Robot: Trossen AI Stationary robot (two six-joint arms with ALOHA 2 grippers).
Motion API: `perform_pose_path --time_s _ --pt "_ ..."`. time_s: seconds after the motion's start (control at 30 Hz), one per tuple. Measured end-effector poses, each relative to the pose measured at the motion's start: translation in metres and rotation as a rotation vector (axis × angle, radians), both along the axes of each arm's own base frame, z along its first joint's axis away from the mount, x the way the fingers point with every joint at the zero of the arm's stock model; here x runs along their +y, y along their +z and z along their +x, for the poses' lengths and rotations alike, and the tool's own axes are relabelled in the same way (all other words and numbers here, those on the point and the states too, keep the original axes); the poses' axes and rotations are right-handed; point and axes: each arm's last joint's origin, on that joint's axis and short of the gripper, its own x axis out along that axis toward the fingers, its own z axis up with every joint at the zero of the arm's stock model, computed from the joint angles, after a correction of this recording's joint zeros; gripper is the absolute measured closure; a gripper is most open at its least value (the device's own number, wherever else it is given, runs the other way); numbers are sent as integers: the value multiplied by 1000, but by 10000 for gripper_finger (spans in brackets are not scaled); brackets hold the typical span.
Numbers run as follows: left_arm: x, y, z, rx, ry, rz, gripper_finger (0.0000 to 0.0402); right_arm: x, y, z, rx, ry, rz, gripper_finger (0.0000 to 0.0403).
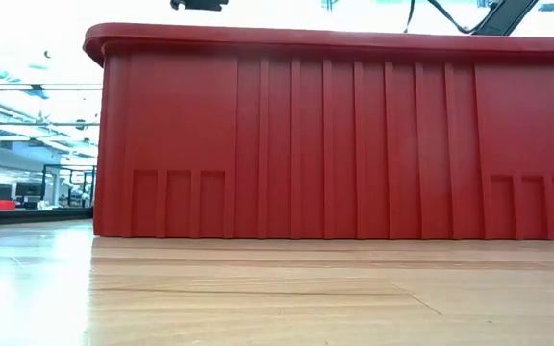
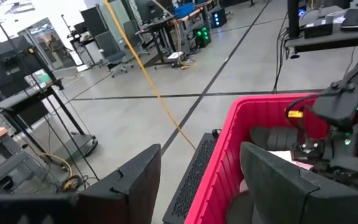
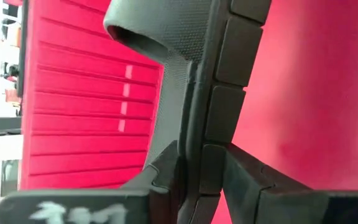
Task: Pick and place slides into bin
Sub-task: Put the right black slide into the bin
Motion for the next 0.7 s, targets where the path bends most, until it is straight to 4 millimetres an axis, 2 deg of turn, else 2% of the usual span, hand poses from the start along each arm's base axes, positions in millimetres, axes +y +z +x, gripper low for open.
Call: perform_pose_path --time_s 0.13,0.3,0.53,0.7 --pt "-2 -1 2 11 -11 0 176 0 -5 5 -23 -10 25 274" --pt "-4 -2 3 16 -22 0 176 -1 2 8 -83 -5 -12 229" --pt "-5 -3 3 30 -24 -10 176 0 17 3 -110 9 -105 225" --pt "-5 -4 4 37 -26 -4 176 1 32 0 -150 10 -248 233"
